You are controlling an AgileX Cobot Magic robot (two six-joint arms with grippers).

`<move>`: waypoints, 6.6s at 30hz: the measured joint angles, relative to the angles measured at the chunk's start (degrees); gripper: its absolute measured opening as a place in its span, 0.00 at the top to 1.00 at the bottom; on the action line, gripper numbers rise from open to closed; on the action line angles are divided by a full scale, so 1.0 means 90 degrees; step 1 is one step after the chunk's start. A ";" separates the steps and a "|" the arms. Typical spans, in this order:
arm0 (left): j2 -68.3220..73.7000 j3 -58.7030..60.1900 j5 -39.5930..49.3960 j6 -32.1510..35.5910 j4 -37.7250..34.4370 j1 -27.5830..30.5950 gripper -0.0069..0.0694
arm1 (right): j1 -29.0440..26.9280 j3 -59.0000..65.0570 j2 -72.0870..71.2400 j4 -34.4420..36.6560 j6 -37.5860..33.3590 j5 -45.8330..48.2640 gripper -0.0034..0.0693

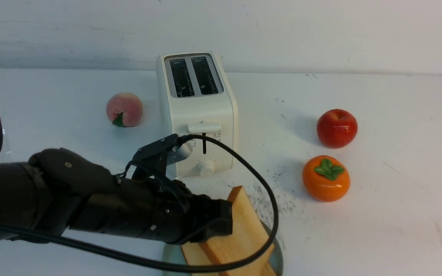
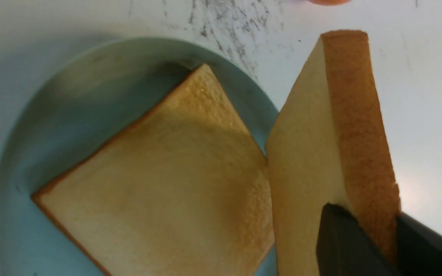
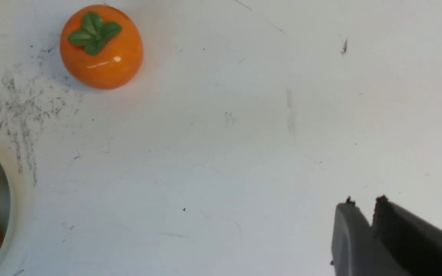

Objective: Take toasted bread from bread machine on white table place on plate.

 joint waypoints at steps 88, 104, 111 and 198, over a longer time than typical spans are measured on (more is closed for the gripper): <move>0.0032 -0.1205 0.1976 -0.3153 0.4676 0.1033 0.93 | 0.0000 0.2130 -0.3431 0.1667 -0.1601 -0.2578 0.97; 0.0032 -0.1217 0.1984 -0.3153 0.4663 0.1033 0.93 | 0.0000 0.2333 -0.3425 0.1687 -0.1601 -0.2514 0.97; 0.0032 -0.1217 0.1984 -0.3153 0.4663 0.1033 0.93 | -0.0006 0.2335 -0.3564 0.1368 -0.1601 -0.2516 0.95; -0.8279 0.3512 0.0455 -0.5006 0.6880 0.1104 0.88 | -0.0325 0.4691 -0.4063 0.0813 -0.1601 -0.3570 0.87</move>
